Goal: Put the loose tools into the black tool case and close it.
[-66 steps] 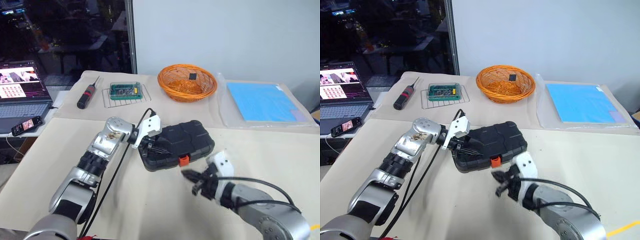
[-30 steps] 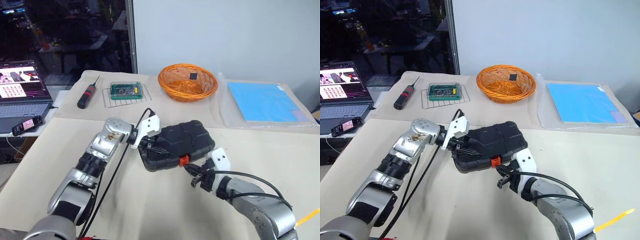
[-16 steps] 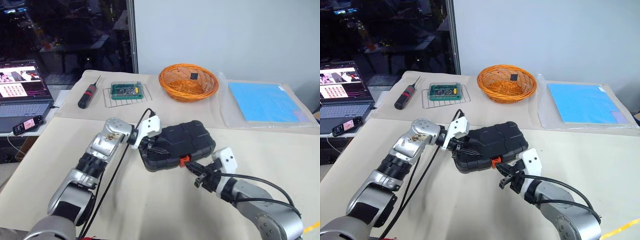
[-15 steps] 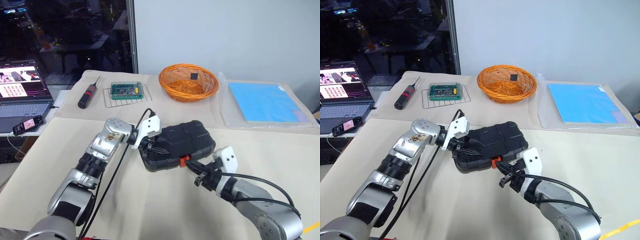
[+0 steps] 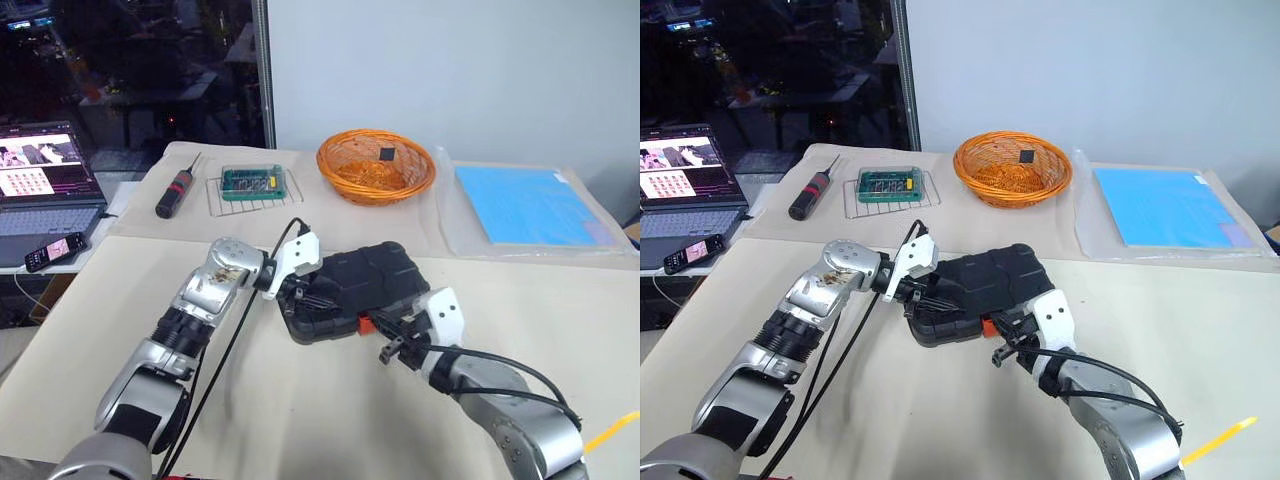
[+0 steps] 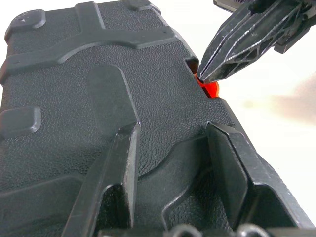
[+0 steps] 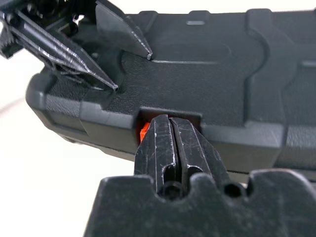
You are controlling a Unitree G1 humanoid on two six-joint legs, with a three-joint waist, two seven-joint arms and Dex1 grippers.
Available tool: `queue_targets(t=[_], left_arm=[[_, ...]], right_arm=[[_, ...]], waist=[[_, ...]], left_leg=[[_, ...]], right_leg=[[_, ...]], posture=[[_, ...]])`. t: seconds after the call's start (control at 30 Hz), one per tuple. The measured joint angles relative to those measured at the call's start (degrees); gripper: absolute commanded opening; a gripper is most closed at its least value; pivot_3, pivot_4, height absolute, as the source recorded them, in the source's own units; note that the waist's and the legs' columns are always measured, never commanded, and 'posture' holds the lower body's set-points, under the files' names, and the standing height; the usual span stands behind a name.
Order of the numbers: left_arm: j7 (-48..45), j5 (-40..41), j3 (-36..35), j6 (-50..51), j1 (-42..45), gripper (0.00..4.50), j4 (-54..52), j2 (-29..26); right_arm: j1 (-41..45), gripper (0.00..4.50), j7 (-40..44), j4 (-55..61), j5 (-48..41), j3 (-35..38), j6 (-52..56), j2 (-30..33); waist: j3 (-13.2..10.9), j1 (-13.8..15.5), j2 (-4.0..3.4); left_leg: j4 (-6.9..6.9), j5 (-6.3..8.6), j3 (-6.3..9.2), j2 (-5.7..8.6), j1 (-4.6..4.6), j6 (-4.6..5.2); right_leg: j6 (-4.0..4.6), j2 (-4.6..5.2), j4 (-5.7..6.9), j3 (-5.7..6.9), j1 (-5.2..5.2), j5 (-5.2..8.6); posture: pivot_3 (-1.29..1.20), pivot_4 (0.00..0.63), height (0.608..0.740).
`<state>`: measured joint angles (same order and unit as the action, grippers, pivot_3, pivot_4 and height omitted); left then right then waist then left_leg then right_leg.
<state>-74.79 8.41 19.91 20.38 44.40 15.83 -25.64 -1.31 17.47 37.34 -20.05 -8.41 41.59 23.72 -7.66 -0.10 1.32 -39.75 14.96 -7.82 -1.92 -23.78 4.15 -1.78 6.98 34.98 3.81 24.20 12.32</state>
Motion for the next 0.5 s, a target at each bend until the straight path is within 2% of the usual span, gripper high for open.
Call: queue_targets(t=[0.17,0.5], left_arm=[[0.41,-0.07,0.05,1.01,-0.55,2.25,0.23,-0.09],[1.32,-0.08,0.23,2.01,-2.16,2.25,-1.04,-0.35]], right_arm=[[0.45,0.04,0.89,-3.92,6.43,-4.49,-6.75,0.70],[0.44,0.04,2.99,-6.57,10.60,-6.68,-10.43,1.82]], waist=[[0.54,-0.60,0.30],[1.43,-0.61,0.34]], left_leg=[[0.07,0.05,-0.03,-0.03,0.40,-0.10],[0.28,0.13,-0.04,-0.04,0.62,-0.27]], right_leg=[[-0.05,0.44,0.03,0.12,-0.18,0.01],[-0.04,0.57,-0.04,0.14,-0.19,0.02]], posture=[[0.00,0.150,0.740],[0.00,0.150,0.740]])
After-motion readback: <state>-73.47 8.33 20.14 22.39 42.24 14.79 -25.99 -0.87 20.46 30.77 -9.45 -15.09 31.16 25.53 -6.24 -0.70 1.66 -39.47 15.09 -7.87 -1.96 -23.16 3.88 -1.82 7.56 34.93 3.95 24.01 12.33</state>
